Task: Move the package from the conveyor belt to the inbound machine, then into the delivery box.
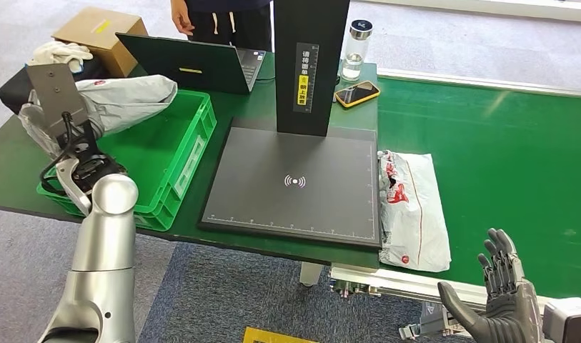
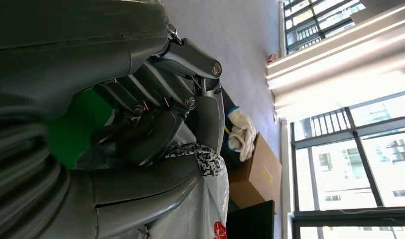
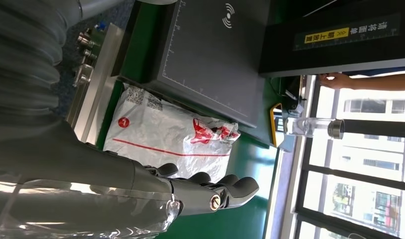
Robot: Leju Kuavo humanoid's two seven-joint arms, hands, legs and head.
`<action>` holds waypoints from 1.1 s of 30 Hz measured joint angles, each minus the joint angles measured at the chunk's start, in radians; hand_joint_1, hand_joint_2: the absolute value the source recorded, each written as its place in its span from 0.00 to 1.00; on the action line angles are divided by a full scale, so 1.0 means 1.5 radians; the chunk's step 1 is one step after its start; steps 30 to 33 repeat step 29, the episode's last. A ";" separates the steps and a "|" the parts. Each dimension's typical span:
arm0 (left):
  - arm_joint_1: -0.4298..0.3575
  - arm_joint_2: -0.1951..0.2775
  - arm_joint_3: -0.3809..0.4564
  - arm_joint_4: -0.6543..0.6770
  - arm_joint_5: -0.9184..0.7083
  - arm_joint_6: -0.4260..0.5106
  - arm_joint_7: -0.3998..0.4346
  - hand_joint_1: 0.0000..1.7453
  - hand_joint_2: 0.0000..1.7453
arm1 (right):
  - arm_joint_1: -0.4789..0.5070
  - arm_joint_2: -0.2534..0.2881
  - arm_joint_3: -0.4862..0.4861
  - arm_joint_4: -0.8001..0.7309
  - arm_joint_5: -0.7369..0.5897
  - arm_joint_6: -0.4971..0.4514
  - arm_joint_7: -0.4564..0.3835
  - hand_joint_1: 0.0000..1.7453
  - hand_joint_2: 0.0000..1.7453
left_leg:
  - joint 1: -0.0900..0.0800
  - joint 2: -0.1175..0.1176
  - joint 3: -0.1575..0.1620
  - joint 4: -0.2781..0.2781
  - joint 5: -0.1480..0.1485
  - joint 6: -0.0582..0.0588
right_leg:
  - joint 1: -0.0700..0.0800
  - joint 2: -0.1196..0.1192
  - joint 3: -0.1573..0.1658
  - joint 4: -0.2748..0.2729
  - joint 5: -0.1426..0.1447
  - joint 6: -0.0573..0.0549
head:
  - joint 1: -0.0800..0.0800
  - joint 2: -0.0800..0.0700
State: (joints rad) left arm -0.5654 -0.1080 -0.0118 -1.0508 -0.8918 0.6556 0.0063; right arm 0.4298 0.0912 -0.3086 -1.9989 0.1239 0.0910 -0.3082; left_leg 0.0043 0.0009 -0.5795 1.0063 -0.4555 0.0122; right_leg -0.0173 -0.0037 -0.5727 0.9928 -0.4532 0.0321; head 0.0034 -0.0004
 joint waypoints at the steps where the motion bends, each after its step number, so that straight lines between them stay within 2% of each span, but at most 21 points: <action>1: 0.000 0.000 0.001 0.001 -0.006 -0.008 0.005 0.00 1.00 | 0.000 0.002 -0.001 0.000 0.002 0.001 0.000 0.00 1.00 | 0.000 0.000 0.000 0.000 0.000 0.000 | 0.000 0.000 0.000 0.000 0.000 0.000 | 0.000 0.000; 9: -0.002 -0.001 0.000 0.019 -0.046 -0.058 0.041 0.00 1.00 | 0.001 0.015 -0.014 -0.009 0.007 0.018 0.000 0.00 1.00 | 0.000 0.000 0.000 0.000 0.000 0.000 | 0.000 0.000 0.000 0.000 0.000 0.000 | 0.000 0.000; 19: -0.002 -0.004 -0.005 0.031 -0.033 -0.069 0.030 0.00 1.00 | 0.005 0.017 -0.027 -0.012 0.005 0.035 -0.001 0.00 1.00 | 0.000 0.000 0.000 0.000 0.000 0.000 | 0.000 0.000 0.000 0.000 0.000 0.000 | 0.000 0.000; 24: 0.010 -0.023 -0.040 0.018 0.055 -0.152 -0.021 0.00 1.00 | 0.006 0.017 -0.037 -0.013 -0.001 0.051 -0.006 0.00 1.00 | 0.000 0.000 0.000 0.000 0.000 0.000 | 0.000 0.000 0.000 0.000 0.000 0.000 | 0.000 0.000; 28: 0.036 -0.040 -0.100 -0.014 0.141 -0.233 -0.045 0.00 1.00 | 0.006 0.017 -0.046 -0.013 -0.007 0.065 -0.010 0.00 1.00 | 0.000 0.000 0.000 0.000 0.000 0.000 | -0.001 0.000 0.000 -0.001 0.000 0.000 | 0.000 0.000; 33: 0.040 -0.042 -0.109 -0.019 0.153 -0.243 -0.048 0.00 1.00 | 0.005 0.017 -0.047 -0.012 -0.007 0.066 -0.010 0.00 1.00 | 0.000 0.000 0.000 0.000 0.000 0.000 | -0.001 0.000 0.000 -0.001 0.000 0.000 | 0.000 0.000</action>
